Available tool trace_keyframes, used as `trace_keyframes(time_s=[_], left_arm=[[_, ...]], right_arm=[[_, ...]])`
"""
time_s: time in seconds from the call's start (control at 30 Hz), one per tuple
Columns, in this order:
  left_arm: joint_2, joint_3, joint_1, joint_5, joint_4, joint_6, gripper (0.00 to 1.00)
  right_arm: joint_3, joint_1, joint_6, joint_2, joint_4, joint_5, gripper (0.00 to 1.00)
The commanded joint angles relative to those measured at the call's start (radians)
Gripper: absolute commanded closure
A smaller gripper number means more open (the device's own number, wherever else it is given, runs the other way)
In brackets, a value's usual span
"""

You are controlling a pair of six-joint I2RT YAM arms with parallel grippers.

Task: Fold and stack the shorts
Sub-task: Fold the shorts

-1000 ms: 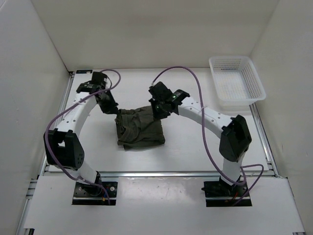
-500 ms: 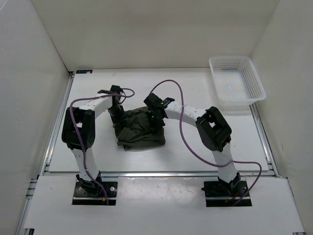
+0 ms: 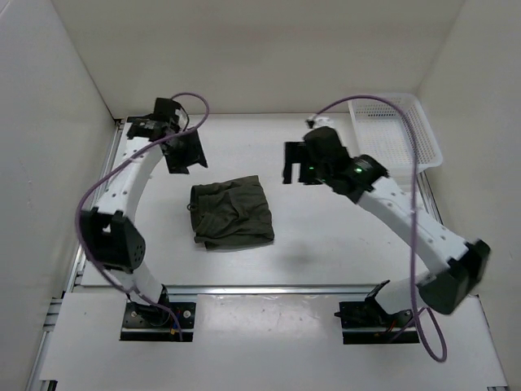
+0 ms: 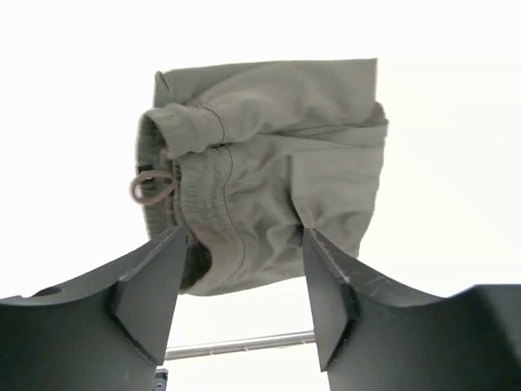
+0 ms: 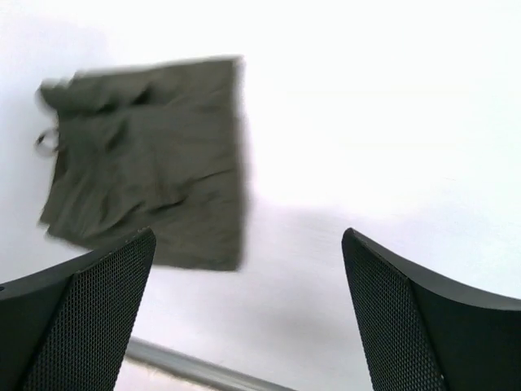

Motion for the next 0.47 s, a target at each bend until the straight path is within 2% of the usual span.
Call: trace_keyframes(time_s=[0.0,0.13,0.23,0.37,0.43], left_arm=[[-0.155,0.052,0.054,0.023,-0.082,0.055,0.29],[-0.307,0.005,0.085,0.035,-0.07,0.064,0.29],[-0.457,-0.125,0.094,0.035,-0.005,0.041,0.29],[-0.67,-0.261,0.094,0.015,0.078,-0.011,0.3],[-0.712,-0.29,0.094,0.005,0.078,-0.023,0.3]], right_arm=[[-0.091,-0.087,0.015,-0.113,-0.097,0.18,0.0],[-0.2,-0.212,0.027,-0.251,-0.161,0.212,0.0],[-0.261,-0.321,0.046,-0.304,-0.193,0.212,0.0],[-0.334,-0.369,0.073,-0.358,-0.204,0.222,0.0],[-0.344,-0.381,0.073,-0.367,-0.204,0.212,0.0]])
